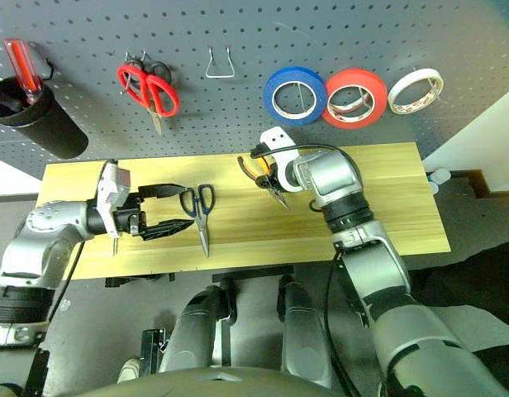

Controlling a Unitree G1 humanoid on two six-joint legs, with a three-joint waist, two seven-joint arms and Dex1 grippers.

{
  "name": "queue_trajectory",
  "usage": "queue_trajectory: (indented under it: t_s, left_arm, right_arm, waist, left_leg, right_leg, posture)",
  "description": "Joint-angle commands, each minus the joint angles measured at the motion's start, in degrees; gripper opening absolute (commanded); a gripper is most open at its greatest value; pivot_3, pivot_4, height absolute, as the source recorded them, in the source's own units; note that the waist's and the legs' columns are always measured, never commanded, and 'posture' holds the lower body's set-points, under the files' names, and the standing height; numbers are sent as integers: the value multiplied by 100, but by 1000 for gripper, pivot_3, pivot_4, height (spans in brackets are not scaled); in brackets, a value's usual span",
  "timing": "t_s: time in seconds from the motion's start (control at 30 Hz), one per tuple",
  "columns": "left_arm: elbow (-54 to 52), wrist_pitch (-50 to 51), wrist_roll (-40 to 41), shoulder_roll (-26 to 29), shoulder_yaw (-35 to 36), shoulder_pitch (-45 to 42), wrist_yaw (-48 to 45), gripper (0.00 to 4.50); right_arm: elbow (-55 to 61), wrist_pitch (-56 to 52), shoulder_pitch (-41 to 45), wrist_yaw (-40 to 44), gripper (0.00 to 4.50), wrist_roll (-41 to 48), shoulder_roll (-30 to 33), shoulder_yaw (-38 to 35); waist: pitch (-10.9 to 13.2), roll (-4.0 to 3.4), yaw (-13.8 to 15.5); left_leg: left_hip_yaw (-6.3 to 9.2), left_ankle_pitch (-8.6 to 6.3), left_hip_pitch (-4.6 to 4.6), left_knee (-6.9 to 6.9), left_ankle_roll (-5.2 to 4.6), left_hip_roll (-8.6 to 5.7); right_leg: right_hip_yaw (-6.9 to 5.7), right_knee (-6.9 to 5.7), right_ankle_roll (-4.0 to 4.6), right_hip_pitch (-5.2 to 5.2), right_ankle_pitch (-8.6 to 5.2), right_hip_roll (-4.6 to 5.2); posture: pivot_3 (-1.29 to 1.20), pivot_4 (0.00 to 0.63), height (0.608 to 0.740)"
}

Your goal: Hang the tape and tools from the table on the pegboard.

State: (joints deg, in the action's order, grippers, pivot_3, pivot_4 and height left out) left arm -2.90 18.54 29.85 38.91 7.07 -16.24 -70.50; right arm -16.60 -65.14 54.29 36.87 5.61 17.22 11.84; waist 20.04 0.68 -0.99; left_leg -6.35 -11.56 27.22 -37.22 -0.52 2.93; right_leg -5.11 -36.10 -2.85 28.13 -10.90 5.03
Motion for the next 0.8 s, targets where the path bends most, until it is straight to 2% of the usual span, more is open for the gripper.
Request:
queue_trajectory:
  t_s: [0.03,0.17,0.37,0.53,0.8]
  left_arm:
    - [-404,131,511,145,489,198,-45,4500]
    - [-576,339,825,264,864,359,87,4500]
    - [-651,327,1201,322,1276,346,70,4500]
    - [-809,434,1647,403,1614,324,12,4500]
    - [-784,124,1664,415,1950,265,97,4500]
  right_arm:
    - [1365,-451,-223,303,2023,487,322,-199]
    - [2563,-820,-447,741,2023,1125,874,-405]
    - [3083,-660,-239,866,2023,1750,1015,-990]
    - [3063,-571,82,827,2023,2184,911,-1387]
    - [2572,234,496,172,2023,2255,340,-1766]
  waist:
    - [-1,1,-2]
    - [-13,15,-4]
    - [-102,58,-20]
    - [-276,84,-18]
    - [-580,98,-28]
  left_leg:
    - [1,1,2,0,1,0]
    - [3,3,14,-5,3,0]
    - [-1,4,15,-15,6,-4]
    - [-6,8,17,-18,12,-4]
    - [-4,16,12,-33,23,6]
  right_leg:
    - [-1,0,0,3,0,-1]
    - [-4,0,0,11,1,-1]
    - [-6,0,3,9,8,-11]
    - [-11,2,12,7,17,-15]
    - [-13,5,30,-6,40,-40]
  posture:
    - [-32,244,731]
    - [-39,219,731]
    - [-41,174,731]
    - [-34,136,731]
    - [-15,81,731]
